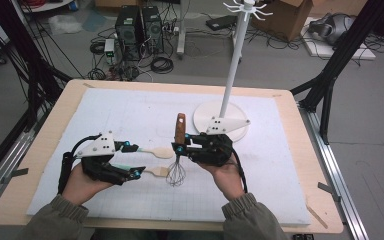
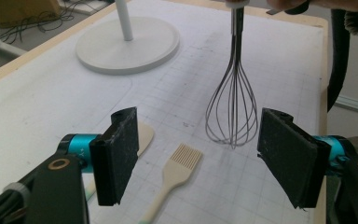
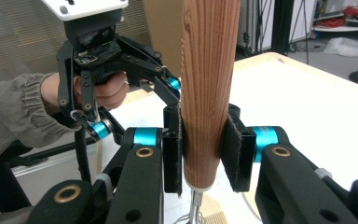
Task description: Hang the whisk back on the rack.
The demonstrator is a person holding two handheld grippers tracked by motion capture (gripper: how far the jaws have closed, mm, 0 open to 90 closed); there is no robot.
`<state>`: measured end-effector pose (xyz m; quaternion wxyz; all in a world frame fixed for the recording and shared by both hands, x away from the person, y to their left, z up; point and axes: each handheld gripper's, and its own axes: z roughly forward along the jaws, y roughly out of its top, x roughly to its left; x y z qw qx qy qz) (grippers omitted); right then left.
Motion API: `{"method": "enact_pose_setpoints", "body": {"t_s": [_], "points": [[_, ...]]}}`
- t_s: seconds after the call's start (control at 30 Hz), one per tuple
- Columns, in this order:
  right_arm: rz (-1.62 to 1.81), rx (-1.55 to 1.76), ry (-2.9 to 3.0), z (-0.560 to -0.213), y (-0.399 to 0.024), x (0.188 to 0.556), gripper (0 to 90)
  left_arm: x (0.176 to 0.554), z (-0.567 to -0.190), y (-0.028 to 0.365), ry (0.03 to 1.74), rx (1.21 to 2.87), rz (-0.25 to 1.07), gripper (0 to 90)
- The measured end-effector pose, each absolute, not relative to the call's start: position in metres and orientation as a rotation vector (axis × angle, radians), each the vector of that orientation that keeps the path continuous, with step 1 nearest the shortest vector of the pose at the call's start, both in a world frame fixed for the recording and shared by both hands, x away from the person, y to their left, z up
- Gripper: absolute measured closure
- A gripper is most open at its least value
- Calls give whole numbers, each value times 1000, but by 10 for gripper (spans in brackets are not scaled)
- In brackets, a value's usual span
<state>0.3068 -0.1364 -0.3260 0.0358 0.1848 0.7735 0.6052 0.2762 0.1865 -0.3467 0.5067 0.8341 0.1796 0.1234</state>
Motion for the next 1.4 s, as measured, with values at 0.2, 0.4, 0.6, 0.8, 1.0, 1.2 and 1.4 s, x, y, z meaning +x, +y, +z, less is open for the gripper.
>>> {"method": "enact_pose_setpoints", "body": {"t_s": [0.2,0.4,0.6,0.8,1.0,1.2,1.4], "points": [[1840,601,2358,-322,-151,313,720,275,-353,195,465,2008,319,264],[1817,625,2351,-318,-164,320,720,276,-361,203,503,2004,329,231],[1802,627,2346,-310,-174,326,720,275,-365,211,533,1992,354,181],[1767,628,2351,-303,-181,332,720,275,-368,217,552,1979,369,156],[1747,643,2364,-303,-185,339,719,277,-373,224,588,1968,390,121],[1742,655,2366,-300,-190,346,720,278,-373,228,599,1959,399,108],[1737,650,2341,-289,-196,351,720,279,-373,230,608,1956,402,103]]}}
